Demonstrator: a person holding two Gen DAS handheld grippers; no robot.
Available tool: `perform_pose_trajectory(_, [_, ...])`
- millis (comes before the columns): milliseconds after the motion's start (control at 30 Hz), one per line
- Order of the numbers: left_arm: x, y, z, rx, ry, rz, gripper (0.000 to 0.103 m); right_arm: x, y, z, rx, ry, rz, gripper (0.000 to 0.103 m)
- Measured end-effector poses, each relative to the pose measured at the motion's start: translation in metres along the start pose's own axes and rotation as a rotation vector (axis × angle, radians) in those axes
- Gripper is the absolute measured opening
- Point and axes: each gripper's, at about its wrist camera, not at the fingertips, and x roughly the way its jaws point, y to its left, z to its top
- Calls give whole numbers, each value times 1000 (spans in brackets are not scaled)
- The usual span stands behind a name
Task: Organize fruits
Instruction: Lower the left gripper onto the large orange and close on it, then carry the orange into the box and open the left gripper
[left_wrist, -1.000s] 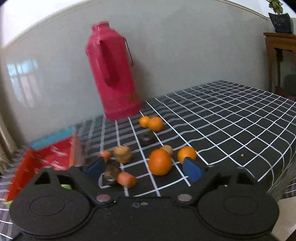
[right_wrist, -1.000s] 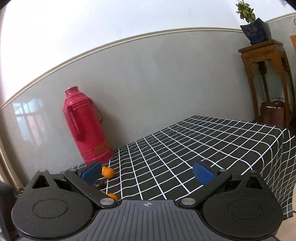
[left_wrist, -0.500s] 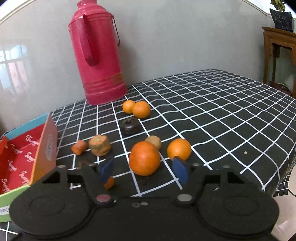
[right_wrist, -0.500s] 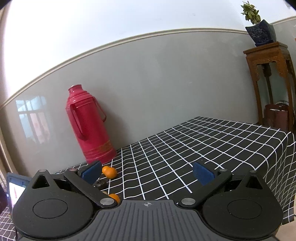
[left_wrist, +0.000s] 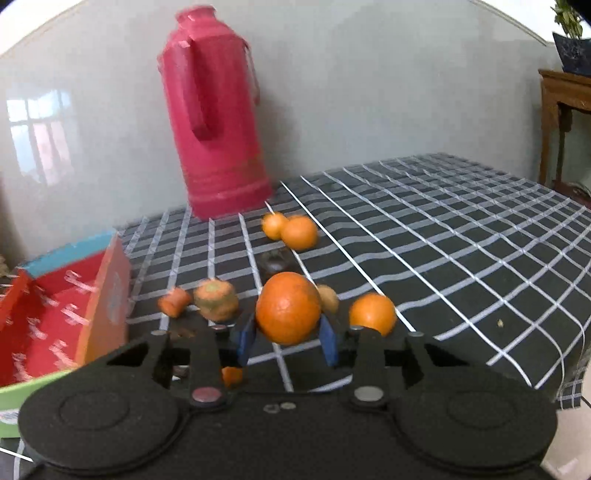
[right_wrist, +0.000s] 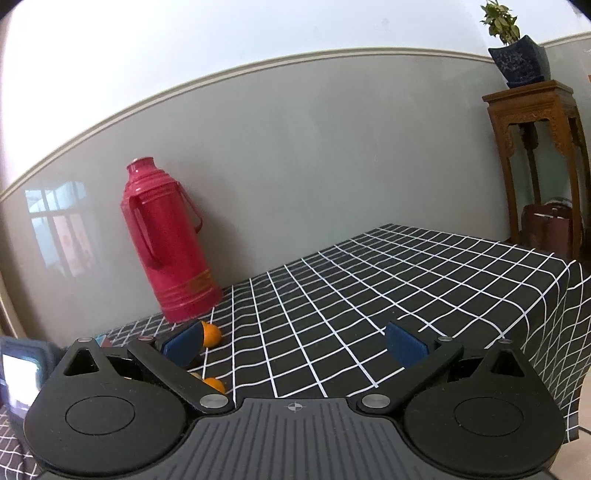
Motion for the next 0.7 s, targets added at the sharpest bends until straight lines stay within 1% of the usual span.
perform_pose_trajectory(100, [-9, 16, 5, -40, -29, 51, 27, 4, 3, -3, -26, 21, 1, 103])
perform_pose_trajectory(200, [-18, 43, 7, -97, -43, 125, 27, 9, 13, -6, -62, 54, 16, 103])
perform_pose_trajectory(333, [-23, 82, 9, -173, -36, 227, 27, 16, 32, -12, -131, 95, 69, 103])
perform_pose_trajectory(400, [-22, 102, 7, -211, -7, 279, 27, 22, 42, -14, -163, 121, 105, 103])
perform_pose_trajectory(467, [-19, 122, 3, -259, 37, 308, 28, 29, 50, -15, -192, 143, 129, 103])
perform_pose_trajectory(567, [-14, 147, -3, -316, 100, 333, 28, 42, 62, -16, -237, 163, 157, 103])
perform_pose_trajectory(700, [-16, 173, -10, -373, 151, 344, 28, 69, 79, -9, -295, 202, 204, 103])
